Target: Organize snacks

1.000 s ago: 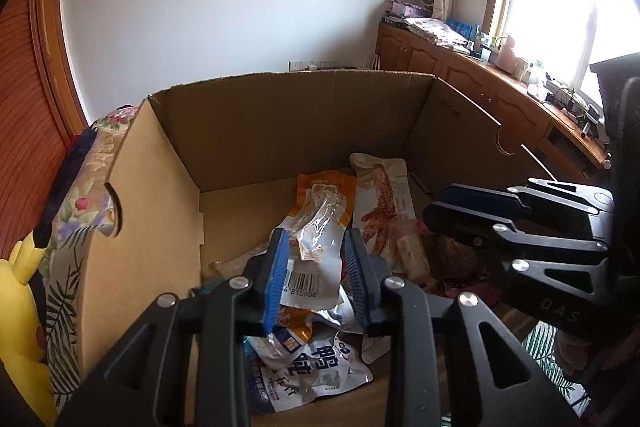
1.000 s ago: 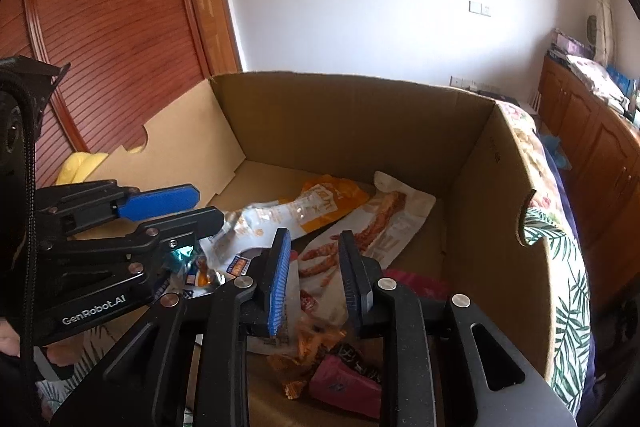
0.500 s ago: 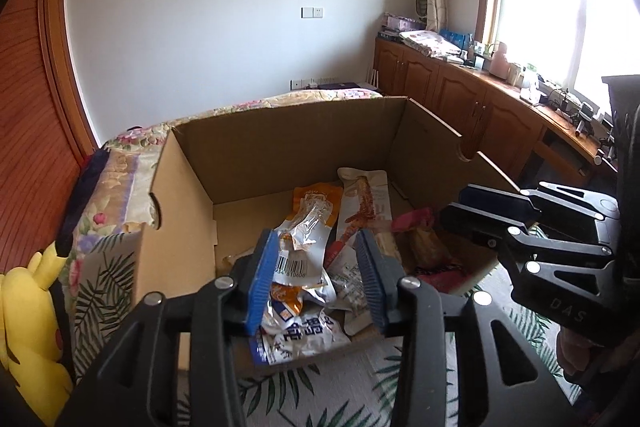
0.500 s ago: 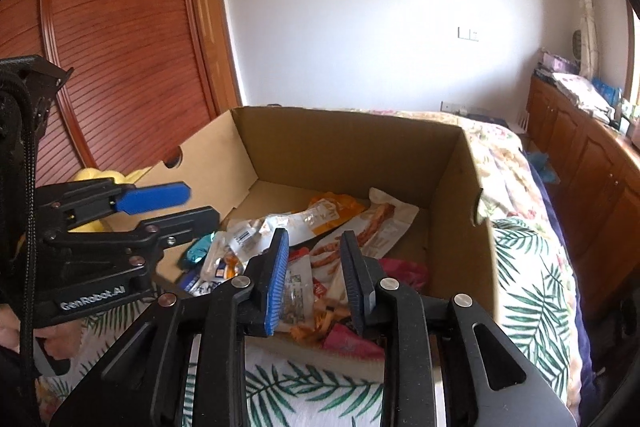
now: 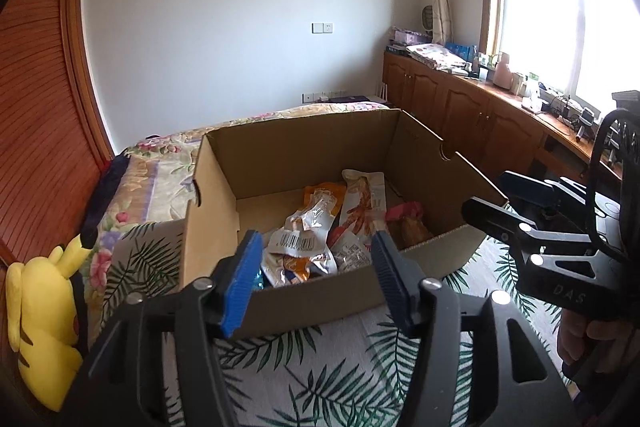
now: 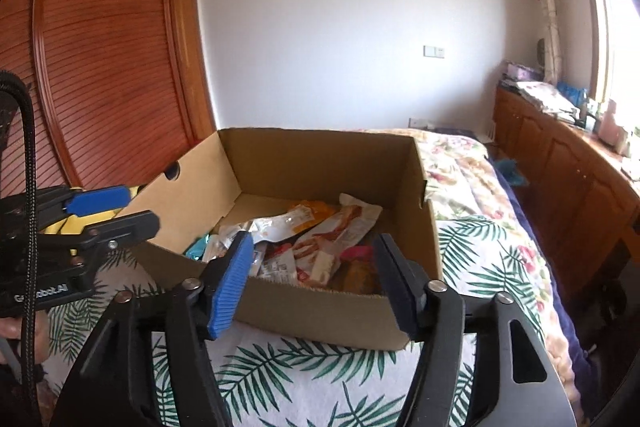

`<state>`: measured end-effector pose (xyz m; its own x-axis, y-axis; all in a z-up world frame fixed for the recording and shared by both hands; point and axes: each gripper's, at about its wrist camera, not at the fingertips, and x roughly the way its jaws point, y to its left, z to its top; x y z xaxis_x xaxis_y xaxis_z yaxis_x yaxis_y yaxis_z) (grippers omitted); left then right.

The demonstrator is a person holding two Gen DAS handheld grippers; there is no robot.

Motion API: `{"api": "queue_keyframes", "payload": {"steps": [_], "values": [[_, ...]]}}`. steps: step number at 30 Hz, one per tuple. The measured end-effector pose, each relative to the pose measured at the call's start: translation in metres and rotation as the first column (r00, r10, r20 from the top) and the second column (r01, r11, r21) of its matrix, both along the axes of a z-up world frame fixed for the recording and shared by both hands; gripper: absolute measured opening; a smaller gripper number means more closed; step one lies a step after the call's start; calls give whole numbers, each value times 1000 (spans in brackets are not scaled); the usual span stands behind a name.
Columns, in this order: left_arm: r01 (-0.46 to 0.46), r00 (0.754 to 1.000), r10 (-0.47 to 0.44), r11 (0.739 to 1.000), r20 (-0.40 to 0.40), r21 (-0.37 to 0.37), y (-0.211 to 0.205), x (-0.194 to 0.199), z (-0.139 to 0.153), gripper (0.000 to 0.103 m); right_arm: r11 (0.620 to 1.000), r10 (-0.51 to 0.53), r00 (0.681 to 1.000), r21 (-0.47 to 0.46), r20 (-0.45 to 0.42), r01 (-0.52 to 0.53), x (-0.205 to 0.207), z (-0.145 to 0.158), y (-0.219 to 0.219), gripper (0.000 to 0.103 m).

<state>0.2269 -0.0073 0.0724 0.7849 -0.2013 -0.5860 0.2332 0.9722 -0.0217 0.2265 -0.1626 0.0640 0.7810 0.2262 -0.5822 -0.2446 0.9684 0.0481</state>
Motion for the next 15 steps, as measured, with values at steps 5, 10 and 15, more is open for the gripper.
{"api": "queue_keyframes", "payload": {"steps": [5, 10, 15], "values": [[-29, 999, 29, 1000, 30, -8, 6, -17, 1, 70, 1000, -20, 1000, -18, 20, 20, -17, 3, -1, 82], [-54, 997, 55, 998, 45, -13, 10, -37, 1, 78, 999, -30, 999, -26, 23, 30, -32, 4, 1, 91], [-57, 997, 58, 998, 59, -23, 9, -50, 4, 88, 999, -29, 999, -21, 21, 29, -41, 4, 2, 99]]}}
